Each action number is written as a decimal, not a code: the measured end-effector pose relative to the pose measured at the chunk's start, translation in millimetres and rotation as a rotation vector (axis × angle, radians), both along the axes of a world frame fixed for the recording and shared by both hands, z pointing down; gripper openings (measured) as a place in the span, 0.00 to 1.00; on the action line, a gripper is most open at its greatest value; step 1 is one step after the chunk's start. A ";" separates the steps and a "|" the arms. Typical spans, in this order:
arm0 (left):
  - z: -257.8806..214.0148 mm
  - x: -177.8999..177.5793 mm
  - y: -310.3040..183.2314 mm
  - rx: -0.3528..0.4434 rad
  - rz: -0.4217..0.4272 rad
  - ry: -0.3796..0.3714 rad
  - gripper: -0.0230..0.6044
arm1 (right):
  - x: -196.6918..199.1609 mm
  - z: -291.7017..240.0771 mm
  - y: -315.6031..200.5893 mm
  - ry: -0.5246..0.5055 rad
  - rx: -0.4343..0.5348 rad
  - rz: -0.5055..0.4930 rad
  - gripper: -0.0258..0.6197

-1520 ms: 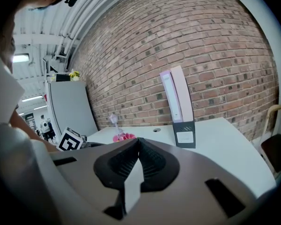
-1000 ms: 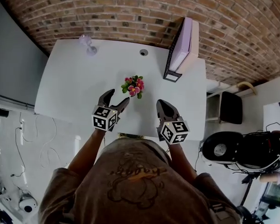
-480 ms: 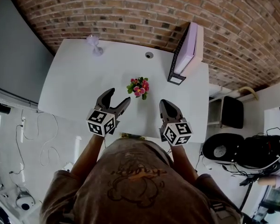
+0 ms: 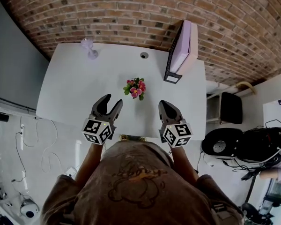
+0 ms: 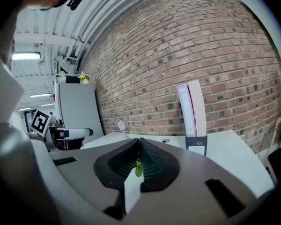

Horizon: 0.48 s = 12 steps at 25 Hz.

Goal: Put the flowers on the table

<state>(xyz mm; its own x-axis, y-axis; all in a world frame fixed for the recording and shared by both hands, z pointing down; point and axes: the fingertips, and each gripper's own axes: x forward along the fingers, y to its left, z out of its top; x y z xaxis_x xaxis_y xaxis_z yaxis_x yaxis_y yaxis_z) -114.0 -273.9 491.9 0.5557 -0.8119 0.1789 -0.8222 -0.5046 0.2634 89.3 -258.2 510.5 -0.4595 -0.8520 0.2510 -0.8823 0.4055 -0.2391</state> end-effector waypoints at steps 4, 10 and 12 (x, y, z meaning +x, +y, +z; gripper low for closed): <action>-0.6 -2.3 -3.2 0.014 -0.011 -0.005 0.26 | 0.9 2.9 0.6 0.006 -0.001 -0.001 0.05; 7.1 -6.7 -8.0 0.008 -0.021 -0.005 0.09 | 3.8 8.8 -0.2 0.020 0.004 -0.001 0.04; 10.3 -7.6 -9.1 0.007 -0.020 -0.008 0.08 | 5.4 12.2 -0.2 0.022 0.002 0.005 0.04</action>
